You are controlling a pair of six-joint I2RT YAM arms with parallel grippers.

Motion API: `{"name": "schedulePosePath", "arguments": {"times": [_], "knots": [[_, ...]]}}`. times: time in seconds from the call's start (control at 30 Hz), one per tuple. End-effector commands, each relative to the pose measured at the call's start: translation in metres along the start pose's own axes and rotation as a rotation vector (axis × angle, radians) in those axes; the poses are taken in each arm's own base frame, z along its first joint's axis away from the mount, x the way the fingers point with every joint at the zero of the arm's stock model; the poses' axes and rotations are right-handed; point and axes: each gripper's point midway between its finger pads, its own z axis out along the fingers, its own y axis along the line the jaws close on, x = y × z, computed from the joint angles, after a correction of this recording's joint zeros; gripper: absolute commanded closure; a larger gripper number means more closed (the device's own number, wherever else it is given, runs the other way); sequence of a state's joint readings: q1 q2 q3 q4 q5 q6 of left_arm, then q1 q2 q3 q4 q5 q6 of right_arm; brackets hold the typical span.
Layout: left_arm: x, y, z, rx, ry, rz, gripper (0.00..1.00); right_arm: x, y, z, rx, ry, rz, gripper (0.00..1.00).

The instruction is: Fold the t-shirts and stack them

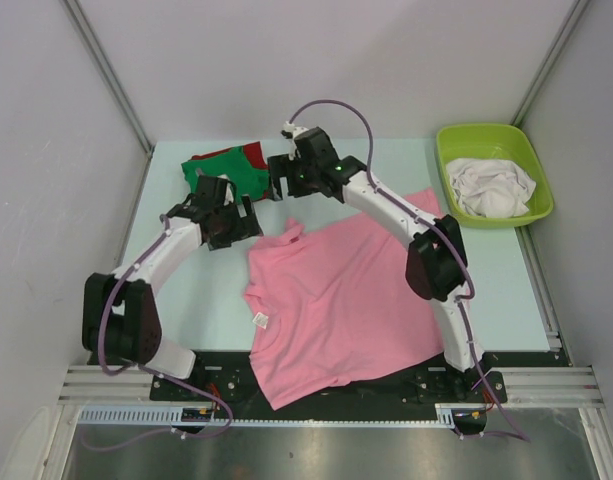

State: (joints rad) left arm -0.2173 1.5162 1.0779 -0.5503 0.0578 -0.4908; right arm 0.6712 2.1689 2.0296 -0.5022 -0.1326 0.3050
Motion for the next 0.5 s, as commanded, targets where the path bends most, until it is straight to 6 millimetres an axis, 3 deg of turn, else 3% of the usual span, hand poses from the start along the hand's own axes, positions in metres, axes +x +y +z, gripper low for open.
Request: {"name": "schedulePosePath", "arguments": {"times": [0.0,0.03,0.17,0.23,0.47], "knots": [[-0.016,-0.022,-0.045,0.133,-0.12,-0.009,0.03,0.0,-0.002,0.023,-0.044,0.061,0.066,0.15],[-0.014,-0.022,-0.049,0.148,-0.119,-0.01,0.03,0.015,-0.003,0.034,-0.042,0.104,0.099,0.17],[-0.005,-0.012,-0.064,0.167,-0.146,-0.046,0.03,0.044,0.018,0.051,-0.126,0.182,0.15,0.28],[-0.011,-0.005,-0.077,0.169,-0.199,-0.077,0.03,0.057,0.022,0.06,-0.14,0.211,0.156,0.3],[-0.005,0.01,-0.084,0.194,-0.212,-0.126,0.02,0.089,0.035,0.074,-0.209,0.296,0.148,0.31]]}}
